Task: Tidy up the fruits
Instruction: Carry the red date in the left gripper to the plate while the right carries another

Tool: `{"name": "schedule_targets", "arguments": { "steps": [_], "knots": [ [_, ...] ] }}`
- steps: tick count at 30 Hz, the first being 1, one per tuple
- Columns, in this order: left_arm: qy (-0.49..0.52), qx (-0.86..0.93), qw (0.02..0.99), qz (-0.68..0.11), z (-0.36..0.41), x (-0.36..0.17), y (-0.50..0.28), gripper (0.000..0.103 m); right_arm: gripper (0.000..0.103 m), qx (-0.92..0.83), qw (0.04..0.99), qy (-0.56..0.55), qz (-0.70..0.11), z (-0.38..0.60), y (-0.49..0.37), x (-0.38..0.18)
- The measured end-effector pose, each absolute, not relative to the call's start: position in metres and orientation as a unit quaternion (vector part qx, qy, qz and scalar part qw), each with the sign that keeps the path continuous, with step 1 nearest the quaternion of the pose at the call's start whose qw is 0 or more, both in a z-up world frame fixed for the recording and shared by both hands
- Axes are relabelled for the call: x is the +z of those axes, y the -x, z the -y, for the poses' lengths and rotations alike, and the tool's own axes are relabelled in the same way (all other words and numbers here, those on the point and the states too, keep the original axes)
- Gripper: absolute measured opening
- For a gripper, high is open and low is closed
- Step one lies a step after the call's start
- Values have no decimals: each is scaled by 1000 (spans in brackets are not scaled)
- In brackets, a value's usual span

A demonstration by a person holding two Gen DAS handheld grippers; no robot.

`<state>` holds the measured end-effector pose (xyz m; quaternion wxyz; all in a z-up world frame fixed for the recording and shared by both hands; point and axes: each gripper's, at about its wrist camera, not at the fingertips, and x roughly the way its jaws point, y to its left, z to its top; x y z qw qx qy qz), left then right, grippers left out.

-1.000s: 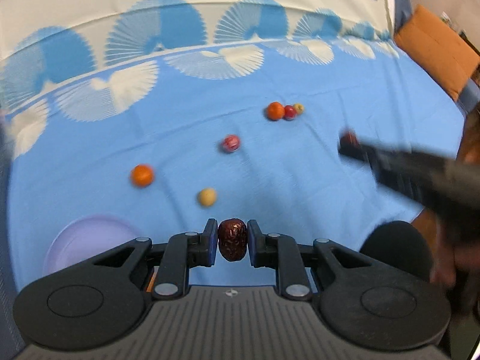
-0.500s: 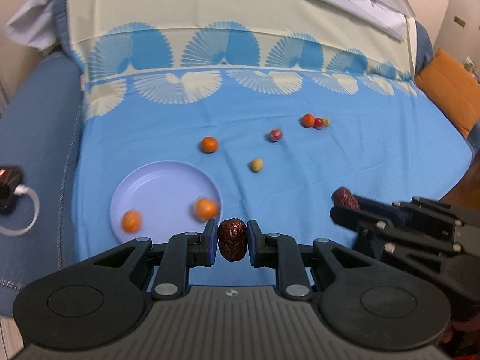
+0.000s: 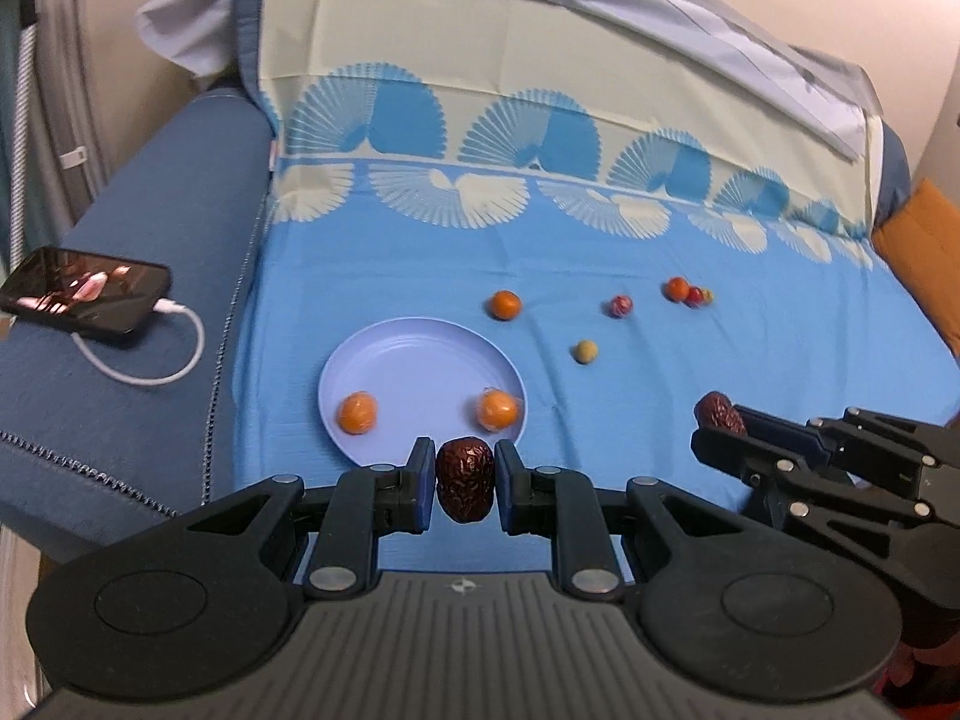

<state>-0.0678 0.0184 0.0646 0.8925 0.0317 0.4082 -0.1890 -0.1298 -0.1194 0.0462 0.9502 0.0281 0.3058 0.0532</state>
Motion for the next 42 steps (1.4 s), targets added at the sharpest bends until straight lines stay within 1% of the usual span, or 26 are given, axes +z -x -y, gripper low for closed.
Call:
{"name": "schedule_targets", "arguments": {
  "steps": [13, 24, 42],
  "knots": [
    [-20, -174, 888, -425, -31, 48, 48, 22, 22, 62, 940, -16, -336, 112, 106, 32],
    [-27, -158, 884, -439, -20, 32, 5, 22, 22, 78, 922, -17, -379, 109, 66, 4],
    [-64, -142, 843, -514, 15, -46, -100, 22, 22, 86, 880, -32, -466, 108, -30, -71]
  ]
}}
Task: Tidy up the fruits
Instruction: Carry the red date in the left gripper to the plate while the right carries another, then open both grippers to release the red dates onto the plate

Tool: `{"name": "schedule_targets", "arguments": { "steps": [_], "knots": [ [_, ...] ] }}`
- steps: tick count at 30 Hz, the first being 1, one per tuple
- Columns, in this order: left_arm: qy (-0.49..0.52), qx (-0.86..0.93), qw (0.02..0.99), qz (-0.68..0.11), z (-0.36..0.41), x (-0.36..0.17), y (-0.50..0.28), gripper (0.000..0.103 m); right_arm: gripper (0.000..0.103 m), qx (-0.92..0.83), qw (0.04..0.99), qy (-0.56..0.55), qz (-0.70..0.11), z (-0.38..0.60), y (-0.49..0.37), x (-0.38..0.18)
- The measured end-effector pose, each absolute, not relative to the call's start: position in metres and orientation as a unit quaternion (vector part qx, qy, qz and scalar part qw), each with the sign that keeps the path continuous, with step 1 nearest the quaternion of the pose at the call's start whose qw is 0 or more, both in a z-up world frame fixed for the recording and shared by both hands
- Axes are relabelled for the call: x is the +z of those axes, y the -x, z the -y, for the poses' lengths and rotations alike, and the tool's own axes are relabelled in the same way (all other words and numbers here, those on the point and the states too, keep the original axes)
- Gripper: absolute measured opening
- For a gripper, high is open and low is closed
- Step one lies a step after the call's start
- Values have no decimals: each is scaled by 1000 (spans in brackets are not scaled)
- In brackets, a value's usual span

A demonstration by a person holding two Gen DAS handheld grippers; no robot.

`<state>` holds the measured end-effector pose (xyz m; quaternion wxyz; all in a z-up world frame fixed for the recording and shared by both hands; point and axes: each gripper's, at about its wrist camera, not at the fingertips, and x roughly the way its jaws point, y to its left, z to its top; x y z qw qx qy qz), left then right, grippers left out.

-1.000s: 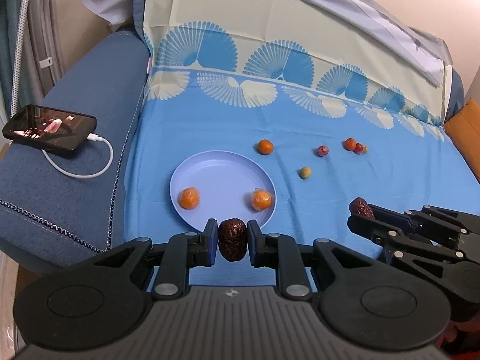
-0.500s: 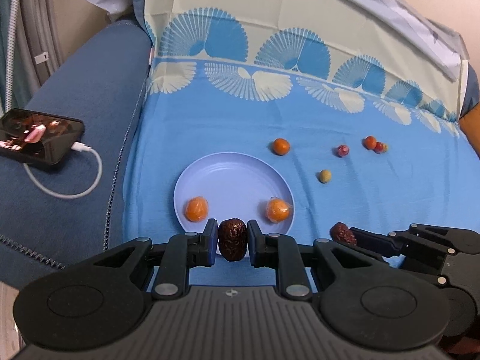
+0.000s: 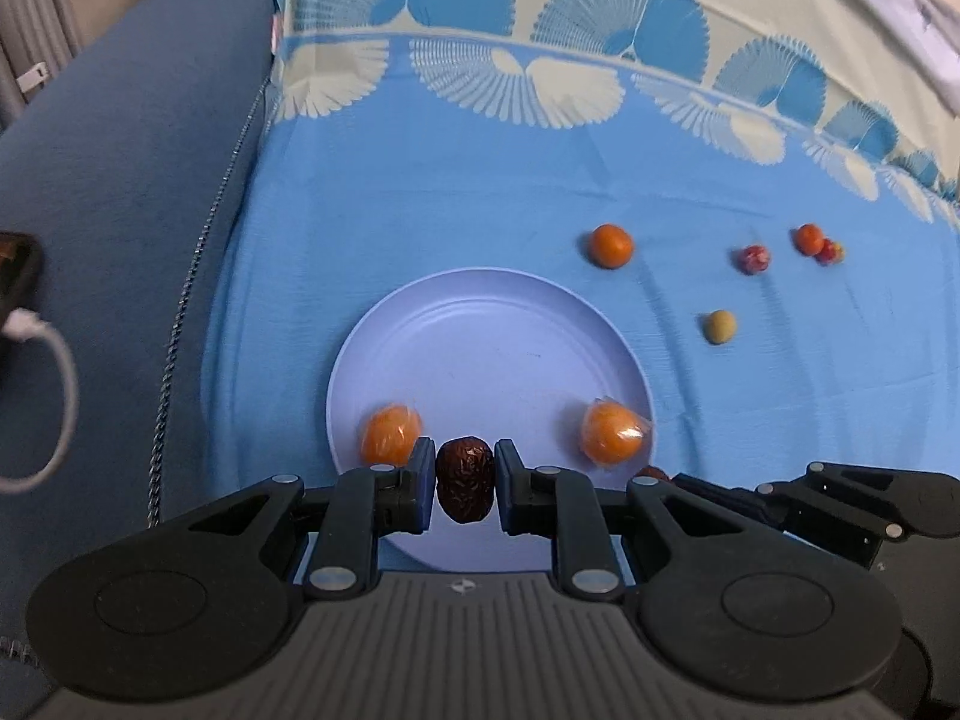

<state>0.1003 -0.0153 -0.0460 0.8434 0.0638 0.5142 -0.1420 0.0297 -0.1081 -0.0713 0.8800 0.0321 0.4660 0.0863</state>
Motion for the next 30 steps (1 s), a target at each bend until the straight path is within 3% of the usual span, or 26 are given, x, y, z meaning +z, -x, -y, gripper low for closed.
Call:
{"name": "schedule_targets", "arguments": {
  "steps": [9, 10, 11, 12, 13, 14, 19, 30],
  "knots": [
    [-87, -134, 834, -528, 26, -80, -135, 23, 23, 89, 873, -14, -480, 107, -64, -99],
    [-84, -136, 835, -527, 26, -81, -137, 33, 24, 90, 874, -12, -477, 108, -67, -99],
    [-82, -136, 836, -526, 27, -80, -140, 64, 36, 89, 875, -11, -475, 108, -70, -98],
    [-80, -132, 839, -521, 27, -77, -141, 82, 47, 87, 878, -11, -471, 109, -72, -96],
    [-78, -126, 846, -513, 27, -72, -140, 103, 70, 83, 881, -9, -466, 110, -72, -93],
    [-71, -124, 856, -497, 26, -65, -138, 103, 81, 79, 885, -5, -458, 110, -71, -88],
    [-92, -128, 856, -493, 28, -48, -122, 103, 93, 83, 890, 1, -448, 116, -48, -65],
    [-74, -90, 861, -495, -2, -12, -30, 103, 101, 86, 902, 31, -422, 99, 43, -24]
  ]
}}
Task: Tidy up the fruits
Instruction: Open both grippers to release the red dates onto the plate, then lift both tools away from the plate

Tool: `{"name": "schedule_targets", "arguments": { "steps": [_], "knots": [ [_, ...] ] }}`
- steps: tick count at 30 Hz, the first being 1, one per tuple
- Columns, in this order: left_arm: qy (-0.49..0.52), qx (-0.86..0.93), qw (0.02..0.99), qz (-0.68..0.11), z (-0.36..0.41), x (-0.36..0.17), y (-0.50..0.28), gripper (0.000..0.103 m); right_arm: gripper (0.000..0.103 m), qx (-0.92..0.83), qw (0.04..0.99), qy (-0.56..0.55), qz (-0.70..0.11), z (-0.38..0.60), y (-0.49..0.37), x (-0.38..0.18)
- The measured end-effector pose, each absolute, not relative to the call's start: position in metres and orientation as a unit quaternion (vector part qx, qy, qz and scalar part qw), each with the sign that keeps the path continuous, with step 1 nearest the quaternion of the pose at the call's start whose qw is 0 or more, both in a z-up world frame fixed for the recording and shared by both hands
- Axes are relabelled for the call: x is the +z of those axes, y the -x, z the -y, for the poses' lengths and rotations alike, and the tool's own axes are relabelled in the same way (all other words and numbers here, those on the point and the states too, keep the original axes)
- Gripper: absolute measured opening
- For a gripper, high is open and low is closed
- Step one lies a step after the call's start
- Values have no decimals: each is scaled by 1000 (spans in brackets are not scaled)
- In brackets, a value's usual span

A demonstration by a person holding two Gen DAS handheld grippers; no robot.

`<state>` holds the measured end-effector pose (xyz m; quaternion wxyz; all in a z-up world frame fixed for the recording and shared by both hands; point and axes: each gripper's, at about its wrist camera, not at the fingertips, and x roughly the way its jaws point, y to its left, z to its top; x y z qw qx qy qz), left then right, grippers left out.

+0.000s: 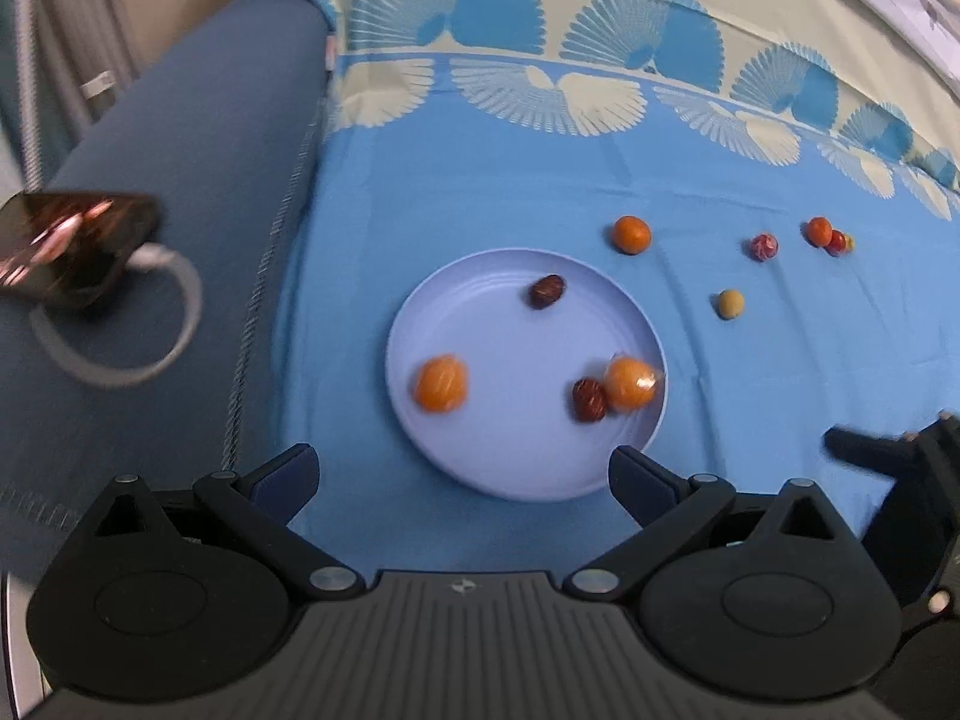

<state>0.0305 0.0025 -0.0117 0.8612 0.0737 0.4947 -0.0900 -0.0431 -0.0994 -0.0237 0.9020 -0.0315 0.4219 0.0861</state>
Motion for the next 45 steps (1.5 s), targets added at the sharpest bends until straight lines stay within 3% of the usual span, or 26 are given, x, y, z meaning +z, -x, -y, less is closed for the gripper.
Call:
{"name": "schedule_targets", "arguments": {
  "steps": [17, 45],
  "knots": [
    [-68, -92, 886, -449, -5, 24, 47, 103, 102, 60, 938, 55, -336, 93, 107, 20],
    [-74, -99, 895, -428, -6, 39, 64, 103, 102, 65, 941, 63, -325, 84, 122, 27]
  ]
}}
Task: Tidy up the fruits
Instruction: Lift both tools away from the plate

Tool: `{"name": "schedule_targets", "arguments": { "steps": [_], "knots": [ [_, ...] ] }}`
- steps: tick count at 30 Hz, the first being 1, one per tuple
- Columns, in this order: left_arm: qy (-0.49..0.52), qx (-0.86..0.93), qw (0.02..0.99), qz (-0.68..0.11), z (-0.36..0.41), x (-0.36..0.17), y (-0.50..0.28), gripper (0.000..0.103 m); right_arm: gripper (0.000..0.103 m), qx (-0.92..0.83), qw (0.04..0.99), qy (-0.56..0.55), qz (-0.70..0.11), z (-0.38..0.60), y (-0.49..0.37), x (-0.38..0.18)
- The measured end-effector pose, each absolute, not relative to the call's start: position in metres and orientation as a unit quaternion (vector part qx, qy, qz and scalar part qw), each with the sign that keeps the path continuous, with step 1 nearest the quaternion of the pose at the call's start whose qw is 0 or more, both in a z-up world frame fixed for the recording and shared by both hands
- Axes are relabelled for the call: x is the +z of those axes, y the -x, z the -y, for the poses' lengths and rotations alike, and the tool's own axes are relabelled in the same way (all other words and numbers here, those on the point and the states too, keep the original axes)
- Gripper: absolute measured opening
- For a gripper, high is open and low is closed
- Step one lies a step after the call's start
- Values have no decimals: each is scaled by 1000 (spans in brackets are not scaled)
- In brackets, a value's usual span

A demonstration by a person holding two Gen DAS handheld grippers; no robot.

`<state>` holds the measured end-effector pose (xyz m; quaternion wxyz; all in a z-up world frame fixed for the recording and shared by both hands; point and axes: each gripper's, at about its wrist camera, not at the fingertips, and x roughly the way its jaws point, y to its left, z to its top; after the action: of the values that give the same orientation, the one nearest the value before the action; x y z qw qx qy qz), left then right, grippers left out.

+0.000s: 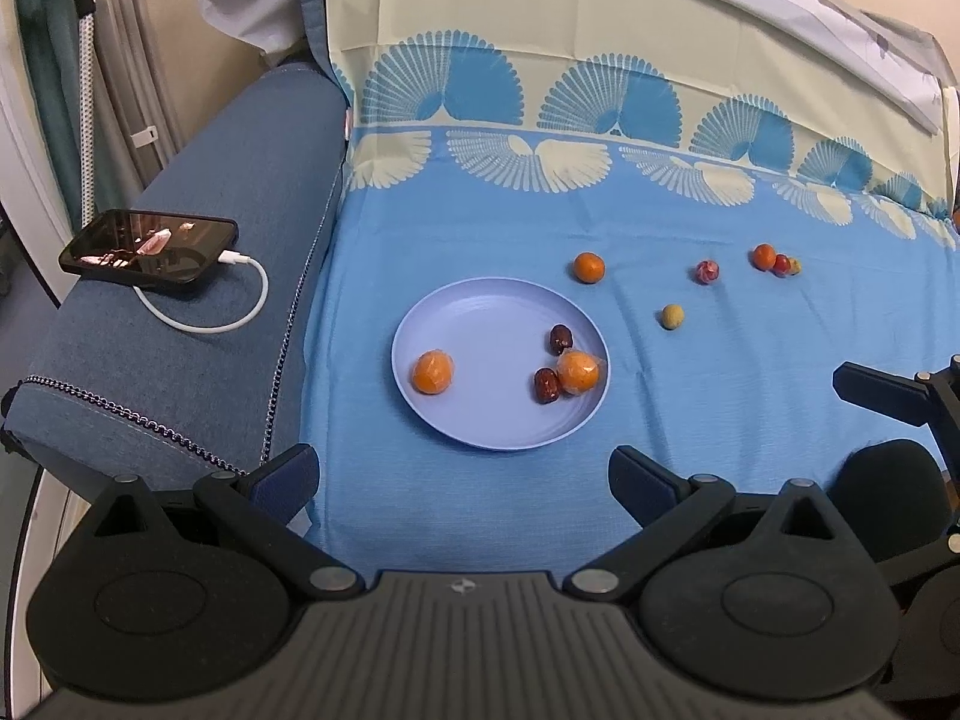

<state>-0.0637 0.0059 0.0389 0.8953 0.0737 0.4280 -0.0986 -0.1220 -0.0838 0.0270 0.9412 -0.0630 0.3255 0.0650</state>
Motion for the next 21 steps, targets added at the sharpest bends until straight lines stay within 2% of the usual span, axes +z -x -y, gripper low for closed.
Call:
{"name": "schedule_targets", "arguments": {
  "steps": [21],
  "knots": [
    [-93, -95, 879, -458, 13, 23, 39, 103, 102, 58, 931, 17, -359, 101, 100, 4]
  ]
}}
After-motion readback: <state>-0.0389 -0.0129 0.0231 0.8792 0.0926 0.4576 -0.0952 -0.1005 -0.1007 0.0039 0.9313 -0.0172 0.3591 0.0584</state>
